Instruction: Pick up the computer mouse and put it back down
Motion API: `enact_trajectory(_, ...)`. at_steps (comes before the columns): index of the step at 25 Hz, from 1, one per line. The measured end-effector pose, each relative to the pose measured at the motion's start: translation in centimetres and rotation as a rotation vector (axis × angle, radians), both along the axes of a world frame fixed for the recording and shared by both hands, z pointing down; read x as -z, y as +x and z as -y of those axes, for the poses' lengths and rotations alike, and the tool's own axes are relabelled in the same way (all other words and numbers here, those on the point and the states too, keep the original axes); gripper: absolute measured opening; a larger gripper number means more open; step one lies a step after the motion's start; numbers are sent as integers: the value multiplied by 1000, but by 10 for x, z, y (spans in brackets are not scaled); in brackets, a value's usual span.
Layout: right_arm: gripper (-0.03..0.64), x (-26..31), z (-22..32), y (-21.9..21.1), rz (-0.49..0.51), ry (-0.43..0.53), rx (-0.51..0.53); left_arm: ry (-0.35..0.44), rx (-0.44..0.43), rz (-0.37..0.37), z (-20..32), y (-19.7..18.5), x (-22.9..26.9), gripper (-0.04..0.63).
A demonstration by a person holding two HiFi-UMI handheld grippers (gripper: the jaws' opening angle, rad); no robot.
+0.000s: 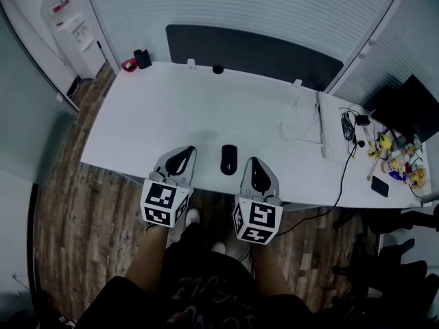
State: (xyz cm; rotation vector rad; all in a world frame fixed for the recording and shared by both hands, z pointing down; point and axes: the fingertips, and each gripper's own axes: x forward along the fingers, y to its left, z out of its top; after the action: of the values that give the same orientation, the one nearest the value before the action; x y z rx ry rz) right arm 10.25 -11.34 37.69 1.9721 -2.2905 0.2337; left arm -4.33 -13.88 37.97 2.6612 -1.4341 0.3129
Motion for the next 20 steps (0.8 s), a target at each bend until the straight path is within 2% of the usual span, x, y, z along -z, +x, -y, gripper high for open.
enact_trajectory(12,5,44,-27,6,1,99,38,113,-2,1,-29,13,48,0)
enact_trajectory(20,5,71,-45,7,-6,160,67,177,32,-13,-49,7,77,0)
